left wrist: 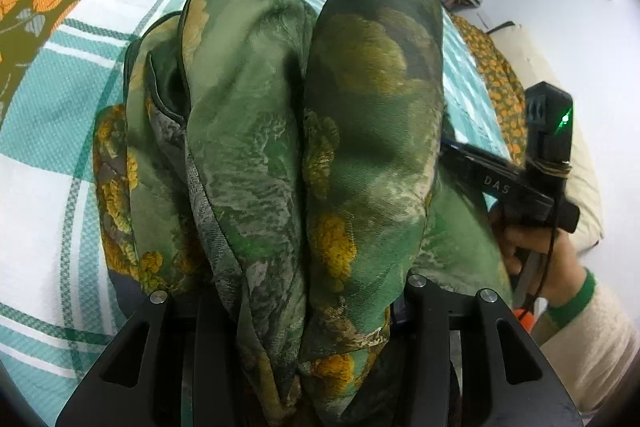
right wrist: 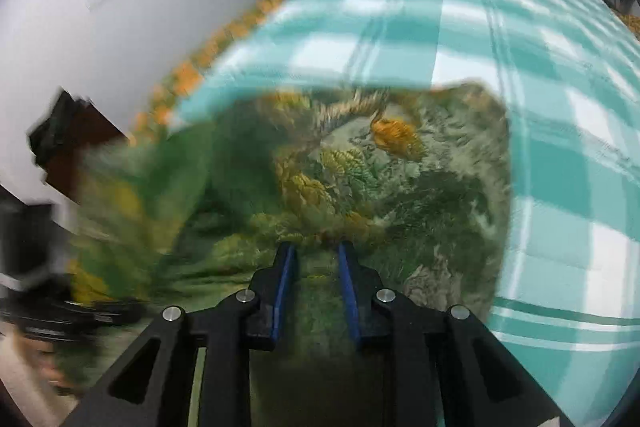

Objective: Fold large clothes

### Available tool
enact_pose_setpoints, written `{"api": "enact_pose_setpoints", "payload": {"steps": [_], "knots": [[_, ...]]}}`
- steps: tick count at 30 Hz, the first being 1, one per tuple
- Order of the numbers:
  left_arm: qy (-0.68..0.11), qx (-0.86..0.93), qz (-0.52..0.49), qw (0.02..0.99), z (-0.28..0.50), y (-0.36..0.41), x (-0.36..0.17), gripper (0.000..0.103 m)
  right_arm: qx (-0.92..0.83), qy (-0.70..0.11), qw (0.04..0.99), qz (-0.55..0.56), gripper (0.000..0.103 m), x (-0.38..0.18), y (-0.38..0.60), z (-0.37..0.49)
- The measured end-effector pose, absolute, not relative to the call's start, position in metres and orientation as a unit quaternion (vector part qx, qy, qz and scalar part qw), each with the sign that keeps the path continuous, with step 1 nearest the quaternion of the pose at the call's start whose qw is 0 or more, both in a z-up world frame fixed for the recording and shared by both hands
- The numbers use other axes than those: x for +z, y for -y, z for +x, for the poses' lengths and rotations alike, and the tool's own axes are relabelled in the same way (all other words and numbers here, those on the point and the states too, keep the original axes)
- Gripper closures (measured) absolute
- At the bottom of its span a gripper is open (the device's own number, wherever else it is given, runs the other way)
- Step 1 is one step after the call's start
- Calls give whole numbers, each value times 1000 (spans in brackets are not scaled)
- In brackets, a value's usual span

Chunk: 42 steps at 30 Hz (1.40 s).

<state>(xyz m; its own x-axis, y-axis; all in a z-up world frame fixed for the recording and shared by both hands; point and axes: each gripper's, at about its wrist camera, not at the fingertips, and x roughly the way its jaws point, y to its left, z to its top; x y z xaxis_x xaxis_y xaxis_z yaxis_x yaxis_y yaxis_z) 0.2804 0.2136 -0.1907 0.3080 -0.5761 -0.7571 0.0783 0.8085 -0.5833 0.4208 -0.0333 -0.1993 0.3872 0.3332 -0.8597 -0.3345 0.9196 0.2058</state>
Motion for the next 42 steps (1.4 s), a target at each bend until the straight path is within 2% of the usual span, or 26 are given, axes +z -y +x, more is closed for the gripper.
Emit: {"api": "enact_pose_setpoints", "payload": {"steps": [3,7,9,12,15,18,23,29,36,42], "knots": [[-546,-216,-237,774,280,-217,-192,59,200,-528,825,-21,81,-187,27,428],[-538,-215,-232,782,275,-221,-194,59,221,-485,842,85,78,-148,35,447],[-538,-212,-229,783,271,-220,-194,59,225,-489,833,126,77,-157,27,458],[-544,-206,-219,783,269,-216,-193,59,211,-545,804,107,77,-197,7,465],[-541,-206,-218,786,267,-215,-191,58,213,-540,804,126,77,-194,15,462],[-538,-209,-226,785,265,-219,-191,58,228,-534,805,125,77,-179,29,434],[-535,-208,-226,787,261,-216,-190,58,279,-494,823,38,77,-154,44,331],[-535,-208,-226,787,262,-214,-192,58,293,-484,823,50,77,-145,71,244],[-537,-200,-218,790,262,-208,-193,56,257,-521,813,39,80,-200,60,250],[-538,-193,-225,789,263,-207,-190,56,257,-527,809,50,80,-181,64,254]]}}
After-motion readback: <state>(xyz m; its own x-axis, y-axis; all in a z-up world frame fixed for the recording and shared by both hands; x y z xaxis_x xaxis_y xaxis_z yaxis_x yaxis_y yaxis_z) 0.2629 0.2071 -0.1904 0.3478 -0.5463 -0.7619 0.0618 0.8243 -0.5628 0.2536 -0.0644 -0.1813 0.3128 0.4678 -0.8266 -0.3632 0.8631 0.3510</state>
